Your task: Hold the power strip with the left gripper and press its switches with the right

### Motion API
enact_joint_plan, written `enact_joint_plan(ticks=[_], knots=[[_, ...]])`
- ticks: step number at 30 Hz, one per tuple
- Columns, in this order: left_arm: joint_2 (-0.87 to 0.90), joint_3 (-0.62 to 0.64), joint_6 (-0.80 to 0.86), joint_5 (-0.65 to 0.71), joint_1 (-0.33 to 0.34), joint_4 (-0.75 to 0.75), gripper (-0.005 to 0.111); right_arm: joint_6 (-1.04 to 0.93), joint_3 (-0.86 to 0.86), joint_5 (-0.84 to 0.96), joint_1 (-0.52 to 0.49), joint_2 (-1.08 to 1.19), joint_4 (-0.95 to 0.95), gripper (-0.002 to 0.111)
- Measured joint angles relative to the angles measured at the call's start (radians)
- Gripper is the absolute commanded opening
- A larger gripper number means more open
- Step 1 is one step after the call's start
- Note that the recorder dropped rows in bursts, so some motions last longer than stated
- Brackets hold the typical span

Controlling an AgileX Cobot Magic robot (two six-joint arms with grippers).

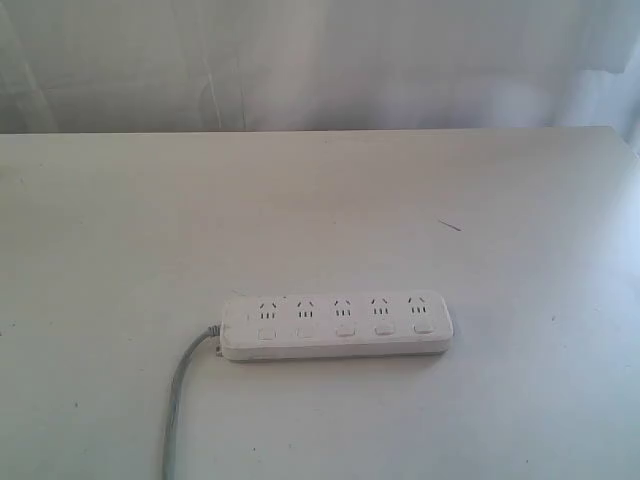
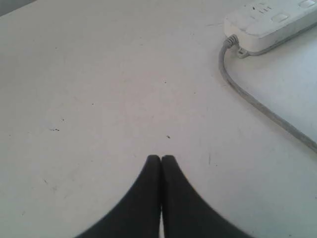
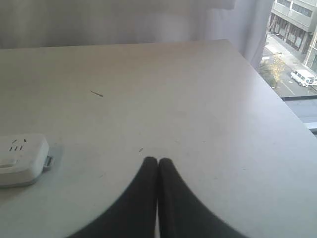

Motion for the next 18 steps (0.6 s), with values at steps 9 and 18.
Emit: enact_joint_plan(ticks=[9, 18], knots=[[0.0, 0.0, -0.004, 0.0, 0.0, -0.072, 0.0, 0.002, 0.0, 0.0, 0.0, 0.0, 0.0, 0.0], [-0.002, -0.107, 0.101, -0.03, 0.005, -0.566, 0.0, 0.002, 0.0, 0.0, 0.0, 0.0, 0.0, 0.0]])
